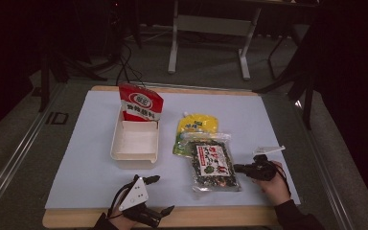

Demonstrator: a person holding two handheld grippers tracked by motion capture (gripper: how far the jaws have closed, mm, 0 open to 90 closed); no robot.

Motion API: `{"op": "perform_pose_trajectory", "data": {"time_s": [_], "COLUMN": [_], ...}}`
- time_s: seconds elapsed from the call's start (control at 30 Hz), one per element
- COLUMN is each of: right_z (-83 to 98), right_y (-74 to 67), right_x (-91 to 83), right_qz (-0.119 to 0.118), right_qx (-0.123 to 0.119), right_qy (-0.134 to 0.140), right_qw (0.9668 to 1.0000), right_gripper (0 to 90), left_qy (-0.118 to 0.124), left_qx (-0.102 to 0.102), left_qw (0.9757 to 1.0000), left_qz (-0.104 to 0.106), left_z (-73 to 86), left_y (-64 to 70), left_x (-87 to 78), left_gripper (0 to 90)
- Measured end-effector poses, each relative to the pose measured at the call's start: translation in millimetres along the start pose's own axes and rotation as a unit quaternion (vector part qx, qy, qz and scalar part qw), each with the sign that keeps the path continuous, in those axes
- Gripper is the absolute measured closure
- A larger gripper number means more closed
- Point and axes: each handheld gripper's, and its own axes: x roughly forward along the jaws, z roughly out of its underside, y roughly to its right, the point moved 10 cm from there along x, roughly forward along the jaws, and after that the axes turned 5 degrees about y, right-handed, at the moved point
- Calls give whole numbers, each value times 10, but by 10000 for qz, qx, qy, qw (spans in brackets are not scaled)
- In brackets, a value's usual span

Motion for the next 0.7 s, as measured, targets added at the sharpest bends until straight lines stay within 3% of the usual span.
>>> {"op": "perform_pose_trajectory", "data": {"time_s": [0.1,0.2,0.5,0.7], "right_z": [-24,-105,-549,-747], "right_y": [-112,-120,158,303], "right_x": [12,-5,-85,-2], "right_qz": [-173,-185,224,341], "right_qx": [-128,-193,-333,-425], "right_qy": [3,106,577,607], "right_qw": [9998,9996,9975,9967], "right_gripper": [899,852,794,738], "left_qy": [0,1,-8,-15], "left_qx": [-11,-13,-2,-16], "left_qw": [10000,10000,10000,10000], "left_qz": [2,-4,-12,-14], "left_z": [3,3,7,12], "left_y": [-3,-4,-12,-15], "left_x": [3,-1,2,3], "left_gripper": [21,21,21,21]}}
